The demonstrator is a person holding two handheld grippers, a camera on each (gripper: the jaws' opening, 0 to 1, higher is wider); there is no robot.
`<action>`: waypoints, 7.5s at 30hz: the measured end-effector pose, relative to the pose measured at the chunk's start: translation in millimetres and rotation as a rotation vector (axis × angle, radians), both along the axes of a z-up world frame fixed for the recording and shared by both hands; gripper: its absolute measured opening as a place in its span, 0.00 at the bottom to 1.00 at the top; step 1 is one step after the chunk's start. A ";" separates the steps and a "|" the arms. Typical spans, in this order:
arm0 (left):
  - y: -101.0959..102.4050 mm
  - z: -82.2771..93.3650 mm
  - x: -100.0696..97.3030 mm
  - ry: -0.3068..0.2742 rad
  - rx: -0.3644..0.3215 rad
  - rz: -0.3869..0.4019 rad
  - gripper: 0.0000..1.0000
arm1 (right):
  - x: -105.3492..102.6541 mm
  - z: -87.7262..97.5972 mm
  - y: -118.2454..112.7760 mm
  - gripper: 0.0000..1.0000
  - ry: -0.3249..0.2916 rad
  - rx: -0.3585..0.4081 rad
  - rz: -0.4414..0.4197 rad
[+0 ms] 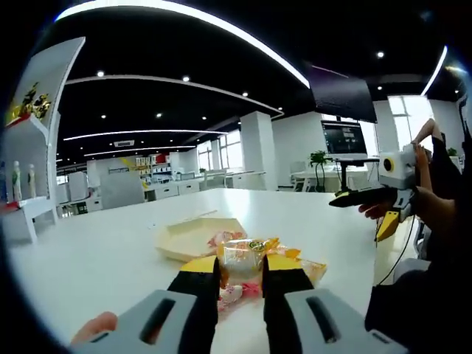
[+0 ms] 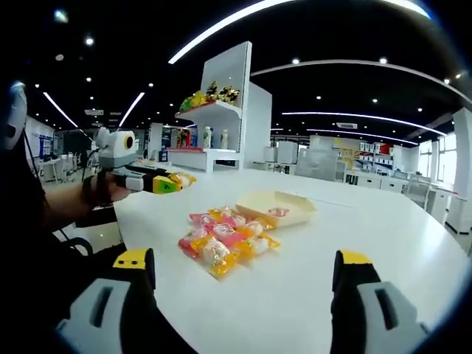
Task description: Pick up the marshmallows scattered on the table and place them into the bowl on the table
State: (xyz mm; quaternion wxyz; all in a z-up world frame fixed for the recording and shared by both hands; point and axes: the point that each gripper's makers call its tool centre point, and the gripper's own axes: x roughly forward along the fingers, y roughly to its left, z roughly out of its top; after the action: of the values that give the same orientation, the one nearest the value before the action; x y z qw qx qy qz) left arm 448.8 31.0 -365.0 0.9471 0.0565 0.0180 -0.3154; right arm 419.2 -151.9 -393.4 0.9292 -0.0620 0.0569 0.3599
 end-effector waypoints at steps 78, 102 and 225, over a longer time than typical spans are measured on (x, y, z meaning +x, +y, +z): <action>-3.5 -32.2 151.8 0.049 -0.012 0.003 0.23 | -1.1 1.8 -1.8 0.96 -0.009 -0.043 -0.008; -17.2 -41.8 160.2 0.076 0.035 -0.066 0.22 | -5.5 0.7 3.6 0.95 -0.010 -0.064 0.007; -30.3 -15.2 99.4 -0.049 -0.095 -0.096 0.95 | -11.5 -3.4 12.5 0.97 -0.010 -0.074 0.033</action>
State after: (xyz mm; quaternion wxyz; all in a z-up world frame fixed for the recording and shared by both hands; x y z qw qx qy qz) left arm 548.1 0.7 -380.2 0.9326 0.0201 -0.0228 -0.3597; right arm 407.7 -139.4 -396.9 0.9204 -0.0992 0.0644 0.3725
